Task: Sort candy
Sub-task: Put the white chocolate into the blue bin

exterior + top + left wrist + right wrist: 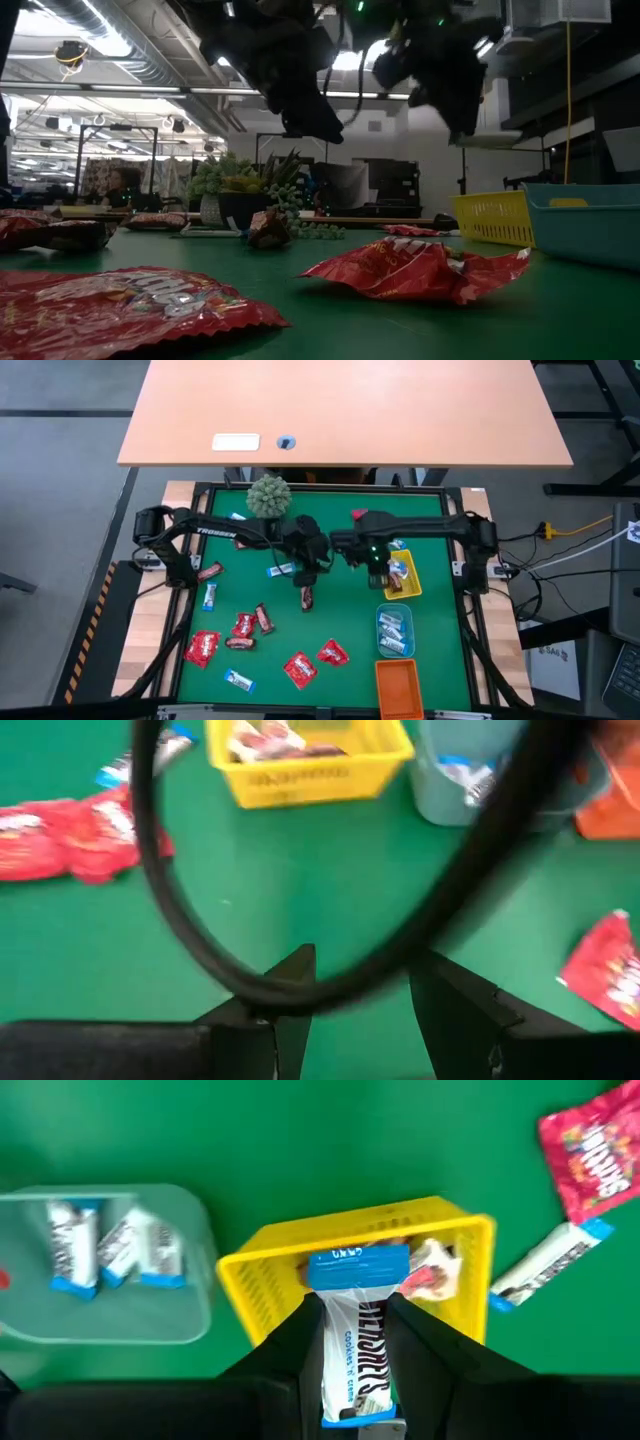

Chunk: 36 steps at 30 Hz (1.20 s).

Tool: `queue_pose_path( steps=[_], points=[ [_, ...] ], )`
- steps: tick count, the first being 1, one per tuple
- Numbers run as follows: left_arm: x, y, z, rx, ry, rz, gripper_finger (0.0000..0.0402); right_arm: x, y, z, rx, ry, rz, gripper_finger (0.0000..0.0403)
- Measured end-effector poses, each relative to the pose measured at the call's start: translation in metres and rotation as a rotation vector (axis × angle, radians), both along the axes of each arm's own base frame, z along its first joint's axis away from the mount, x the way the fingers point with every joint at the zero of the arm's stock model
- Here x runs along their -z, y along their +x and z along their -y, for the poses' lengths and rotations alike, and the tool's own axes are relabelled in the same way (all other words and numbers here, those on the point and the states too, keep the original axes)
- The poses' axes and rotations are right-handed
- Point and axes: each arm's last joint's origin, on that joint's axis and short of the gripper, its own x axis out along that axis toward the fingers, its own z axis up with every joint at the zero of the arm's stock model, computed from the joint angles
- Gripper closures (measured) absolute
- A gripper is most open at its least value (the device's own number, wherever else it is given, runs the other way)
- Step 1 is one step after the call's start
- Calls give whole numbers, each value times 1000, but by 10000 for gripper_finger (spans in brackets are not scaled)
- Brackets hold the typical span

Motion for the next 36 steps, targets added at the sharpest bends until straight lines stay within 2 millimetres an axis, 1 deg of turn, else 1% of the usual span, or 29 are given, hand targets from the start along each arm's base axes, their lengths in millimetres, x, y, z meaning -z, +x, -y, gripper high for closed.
queue_pose_path(
  steps=[4, 6, 9, 14, 18, 26, 32, 36],
  points=[
    [1, 0, 16, 32, -13, -22, 246, -9, -10, -23, 7, 4, 24, 301],
    [1, 1, 23, 49, -14, -22, 246, -10, -15, -37, 10, 0, 19, 301],
    [2, 1, 35, 71, -25, -30, 246, -5, -20, -60, -14, -9, 2, 301],
    [3, 0, 51, 65, -68, -63, 246, 7, -27, -97, -125, -10, 2, 301],
    [4, -2, 59, 48, -107, -94, 246, 9, -32, -118, -200, -6, 14, 301],
    [5, -3, 73, 19, -171, -126, 246, 11, -28, -140, -259, 23, 126, 301],
    [6, -5, 86, 53, -172, -142, 246, 10, -29, -143, -260, 75, 121, 301],
    [8, -9, 94, 48, -163, -177, 246, 10, -29, -142, -257, 77, 122, 301]
  ],
)
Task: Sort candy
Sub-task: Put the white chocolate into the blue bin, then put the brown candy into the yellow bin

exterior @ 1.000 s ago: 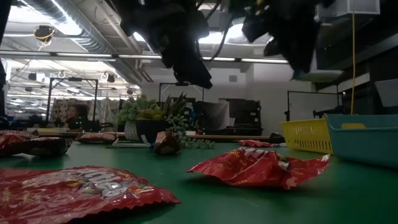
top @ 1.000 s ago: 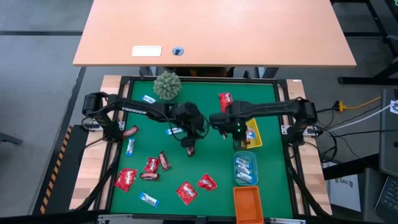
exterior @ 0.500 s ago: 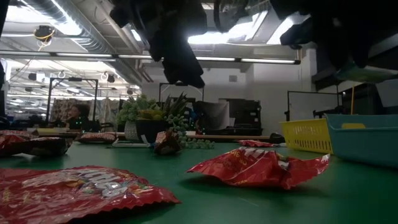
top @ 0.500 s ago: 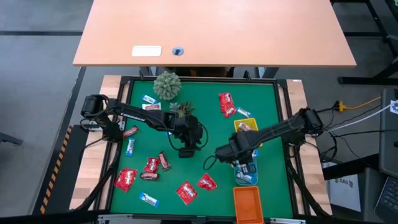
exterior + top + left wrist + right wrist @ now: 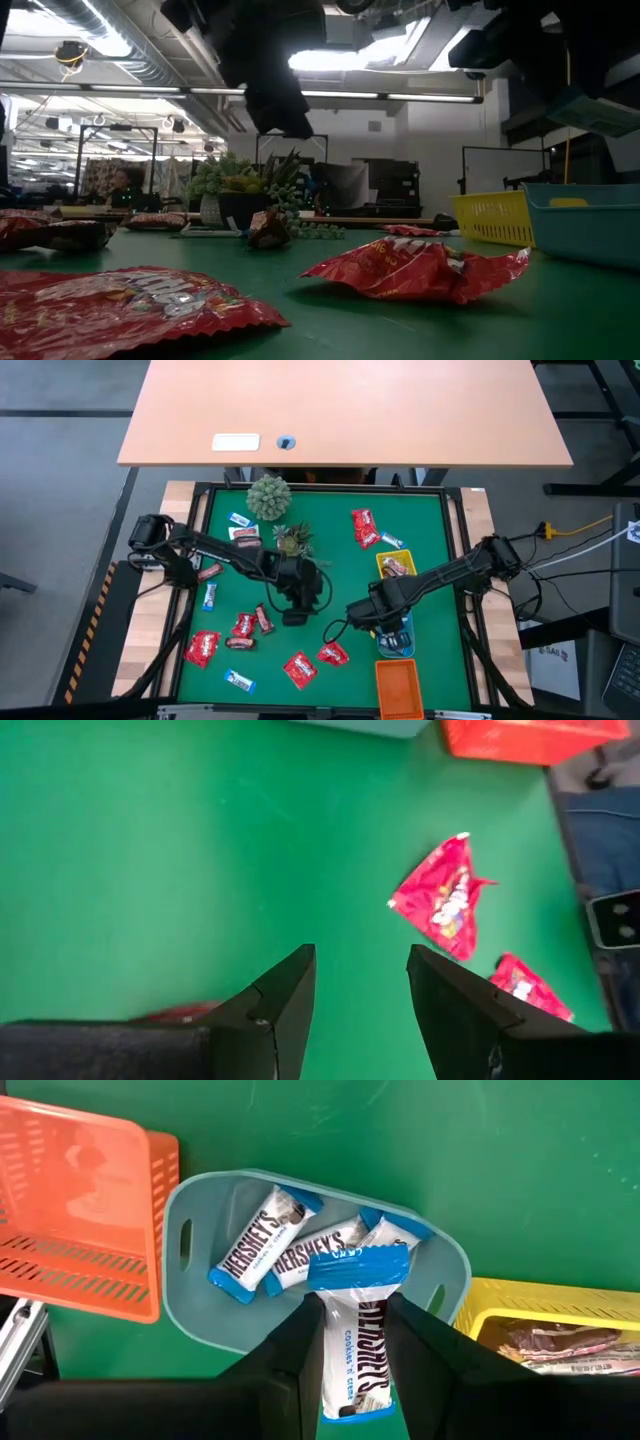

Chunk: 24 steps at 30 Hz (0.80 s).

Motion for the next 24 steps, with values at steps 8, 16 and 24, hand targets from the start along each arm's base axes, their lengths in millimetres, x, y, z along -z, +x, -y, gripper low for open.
queue_pose_path(
  steps=[8, 16, 24],
  points=[
    [7, -9, 2, -121, 9, -132, 246, 0, 0, 0, 0, -3, 0, 301],
    [9, -13, 1, -160, -9, -188, 246, 0, 0, 0, 0, -3, -1, 294],
    [12, -17, -3, -391, -47, -272, 246, 0, 0, 0, 1, -12, 1, 201]
  ],
)
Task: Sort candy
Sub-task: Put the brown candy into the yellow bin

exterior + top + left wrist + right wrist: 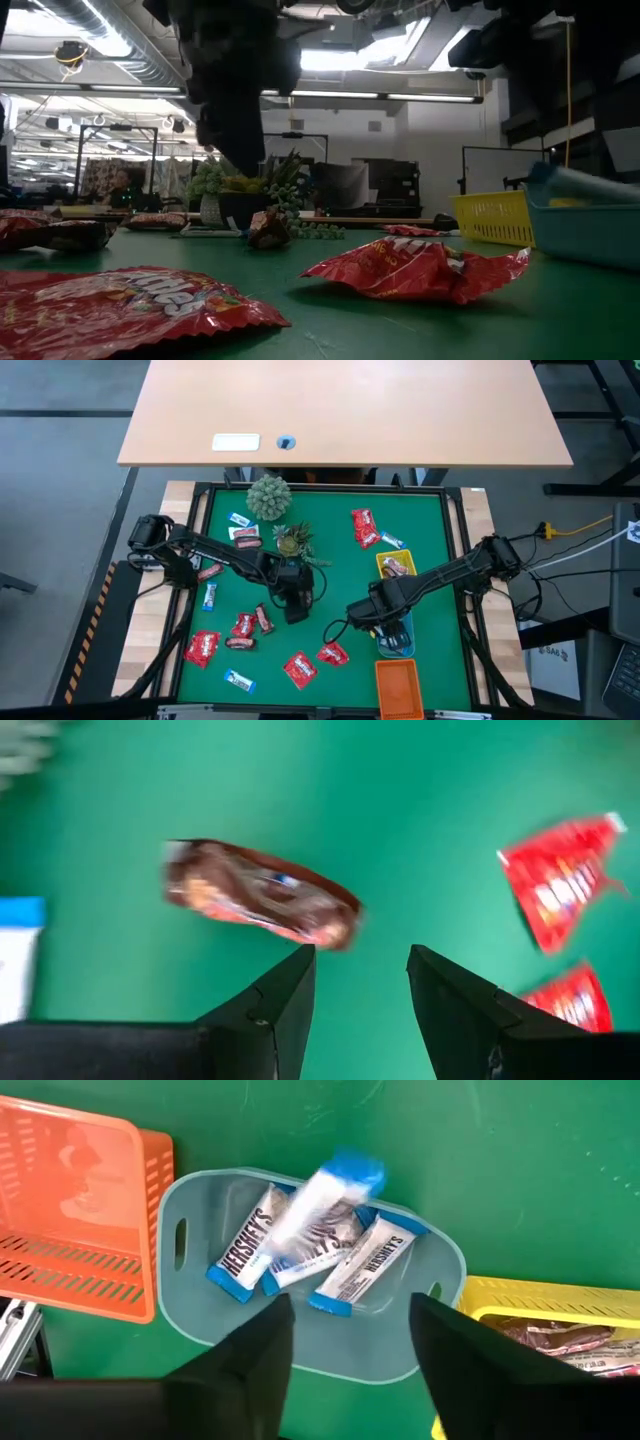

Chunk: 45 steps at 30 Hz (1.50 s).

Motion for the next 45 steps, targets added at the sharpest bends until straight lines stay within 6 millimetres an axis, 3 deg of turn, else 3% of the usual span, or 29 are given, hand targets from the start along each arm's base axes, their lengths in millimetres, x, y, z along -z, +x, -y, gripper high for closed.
queue_pose_path(
  steps=[6, 14, 27, 33, 45],
  points=[
    [0, 0, -4, -223, 40, 6, 246, 0, -3, 1, 0, -14, -32, 160],
    [8, 3, -8, -369, 50, 1, 246, -1, -9, 4, 1, -41, -94, 155],
    [49, 13, -7, -417, 56, -117, 246, -1, -11, 6, -12, -90, -104, 155],
    [55, 17, -6, -407, 40, -111, 247, -1, -11, 6, -32, -95, -98, 155],
    [50, 28, -5, -339, 30, 14, 335, -1, -9, 8, -71, -174, -50, 155]
  ],
)
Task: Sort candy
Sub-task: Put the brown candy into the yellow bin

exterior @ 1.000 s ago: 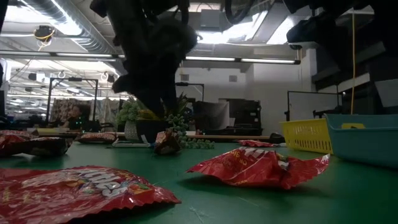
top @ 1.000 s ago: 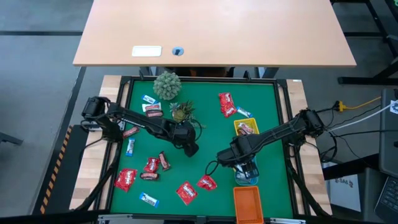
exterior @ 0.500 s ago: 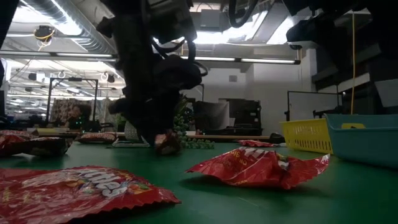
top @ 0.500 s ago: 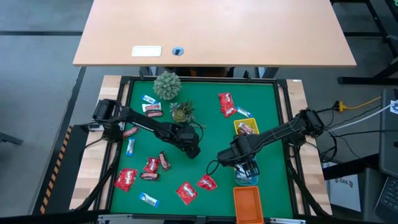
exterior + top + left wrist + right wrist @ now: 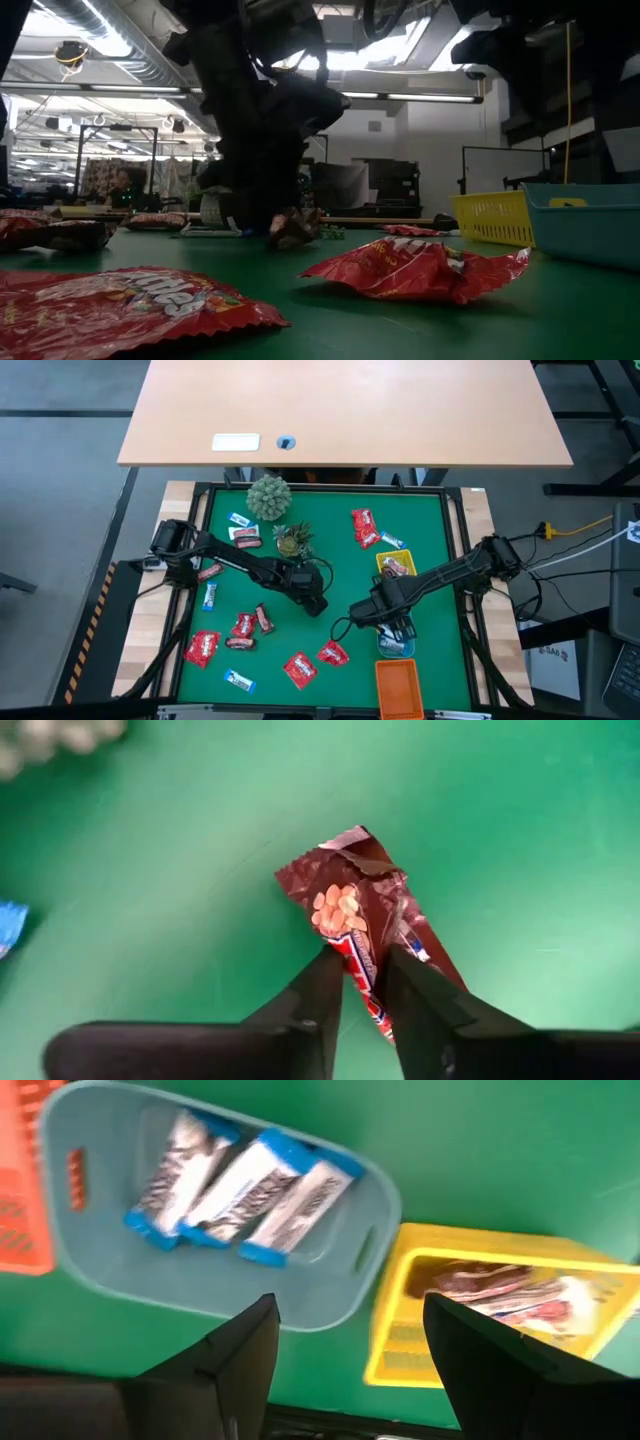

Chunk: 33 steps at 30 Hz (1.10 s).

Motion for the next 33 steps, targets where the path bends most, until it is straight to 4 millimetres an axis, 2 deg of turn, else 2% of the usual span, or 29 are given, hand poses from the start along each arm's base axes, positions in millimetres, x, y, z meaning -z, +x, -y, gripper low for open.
queue_pose_path(
  steps=[11, 22, 33],
  points=[
    [-12, 17, 2, 173, 83, 201, 398, 1, 18, -1, -153, -117, 214, 155],
    [-33, 36, 7, 500, 186, 490, 398, -2, 34, -3, -294, -205, 383, 155],
    [-37, 38, 7, 553, 246, 530, 398, -2, 35, -3, -432, -223, 376, 155]
  ],
)
